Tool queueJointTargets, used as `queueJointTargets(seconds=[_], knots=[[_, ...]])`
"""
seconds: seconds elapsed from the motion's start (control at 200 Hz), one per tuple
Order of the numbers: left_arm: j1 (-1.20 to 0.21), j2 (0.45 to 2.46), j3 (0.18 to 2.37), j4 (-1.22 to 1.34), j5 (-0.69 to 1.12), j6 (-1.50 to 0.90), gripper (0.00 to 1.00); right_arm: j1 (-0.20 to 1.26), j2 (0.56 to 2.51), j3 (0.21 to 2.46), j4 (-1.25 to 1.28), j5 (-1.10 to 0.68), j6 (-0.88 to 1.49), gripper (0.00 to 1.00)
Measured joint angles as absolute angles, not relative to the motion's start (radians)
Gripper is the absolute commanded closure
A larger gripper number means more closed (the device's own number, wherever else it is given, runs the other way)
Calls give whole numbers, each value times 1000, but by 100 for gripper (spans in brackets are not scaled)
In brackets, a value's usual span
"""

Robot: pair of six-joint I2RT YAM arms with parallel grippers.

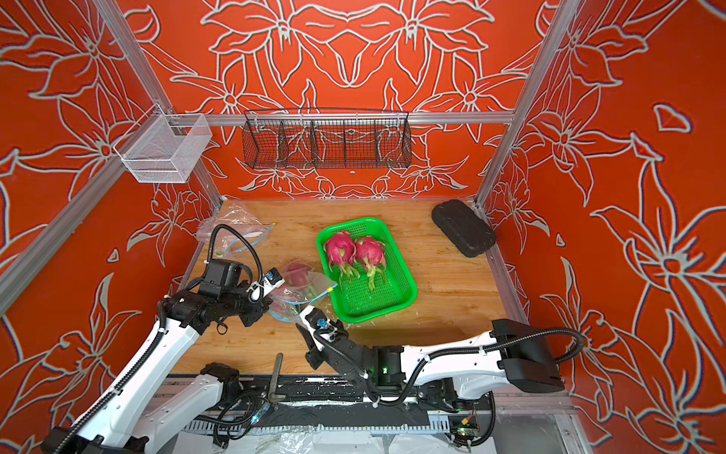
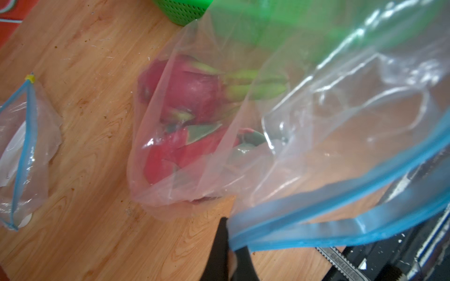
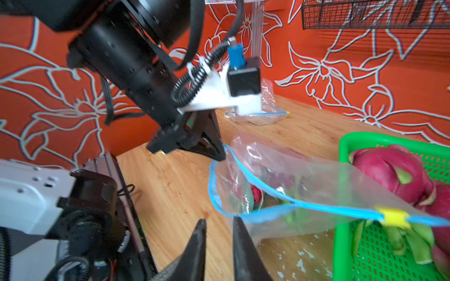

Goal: Open the zip-top bag and take out the dragon fruit
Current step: Open the zipper of the food storage bag at the center of the board.

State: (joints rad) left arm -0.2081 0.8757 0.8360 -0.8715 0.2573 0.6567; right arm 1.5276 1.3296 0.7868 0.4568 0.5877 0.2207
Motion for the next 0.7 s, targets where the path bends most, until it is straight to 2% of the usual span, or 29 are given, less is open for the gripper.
queueJointTargets(seconds=[0.17,0.375,0.701], knots=[[-215,875,836,-884,281,654,100,1513,1471,982,296,583,212,94],[-217,874,836,-893,298,653,100,1435,1590,1038,96,573,283,96],[-217,855,884,-986,315,666,100,1292,1632,1036,-60,601,427,97]])
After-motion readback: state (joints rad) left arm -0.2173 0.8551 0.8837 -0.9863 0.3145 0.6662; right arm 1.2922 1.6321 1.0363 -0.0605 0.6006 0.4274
